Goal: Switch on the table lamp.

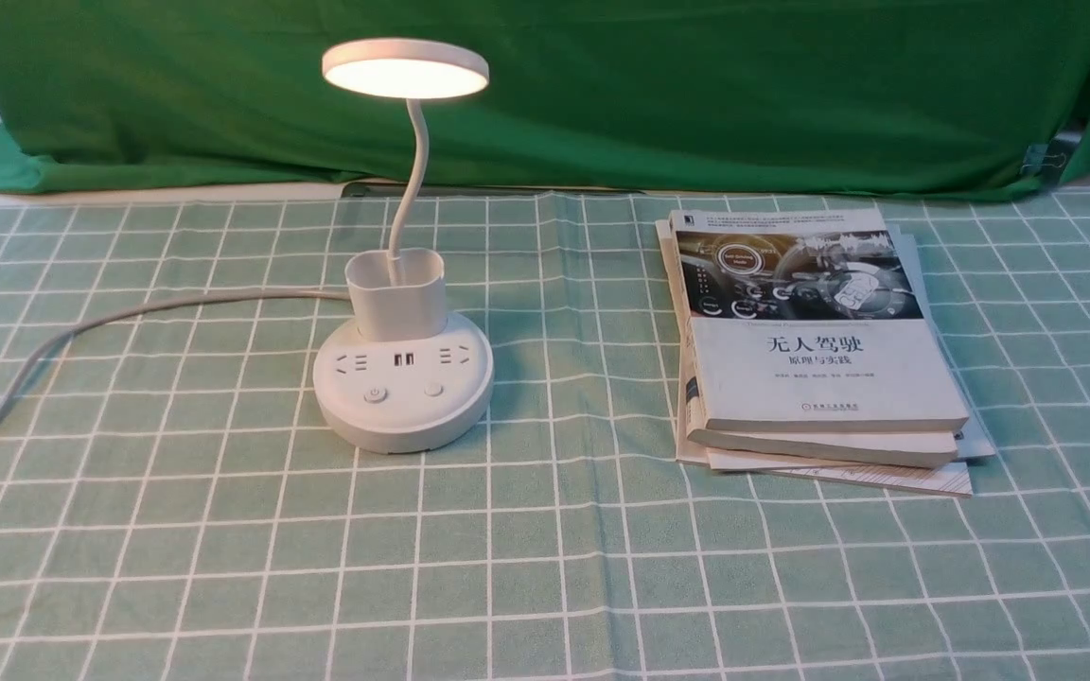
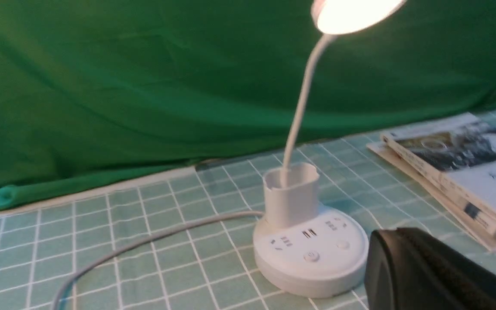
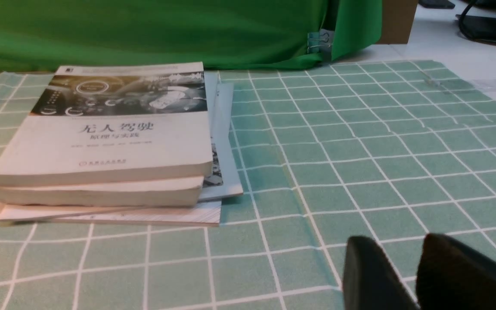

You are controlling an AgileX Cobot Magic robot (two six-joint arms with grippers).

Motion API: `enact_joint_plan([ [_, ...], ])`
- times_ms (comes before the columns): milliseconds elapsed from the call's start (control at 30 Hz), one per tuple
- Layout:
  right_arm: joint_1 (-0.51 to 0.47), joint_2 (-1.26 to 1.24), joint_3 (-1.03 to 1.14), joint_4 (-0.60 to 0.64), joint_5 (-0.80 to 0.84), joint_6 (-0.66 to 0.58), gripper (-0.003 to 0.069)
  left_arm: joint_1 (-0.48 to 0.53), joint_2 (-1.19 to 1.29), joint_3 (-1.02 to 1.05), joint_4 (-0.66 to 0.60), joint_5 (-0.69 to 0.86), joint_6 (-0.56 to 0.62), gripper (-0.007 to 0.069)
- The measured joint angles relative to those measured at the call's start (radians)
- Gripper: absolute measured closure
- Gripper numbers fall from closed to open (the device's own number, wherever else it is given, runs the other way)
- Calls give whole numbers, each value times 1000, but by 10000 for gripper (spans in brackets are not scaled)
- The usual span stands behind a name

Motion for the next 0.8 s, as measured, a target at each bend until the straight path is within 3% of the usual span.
enact_joint_plan([
  [333,0,0,0,0,0,0,421,302,-130,262,-169,-195,57,623],
  [567,0,0,0,0,-2,0,421,324,-132,279,-207,-3,92,623],
  [800,0,0,0,0,-2,0,421,324,-134,279,-209,2,116,623],
])
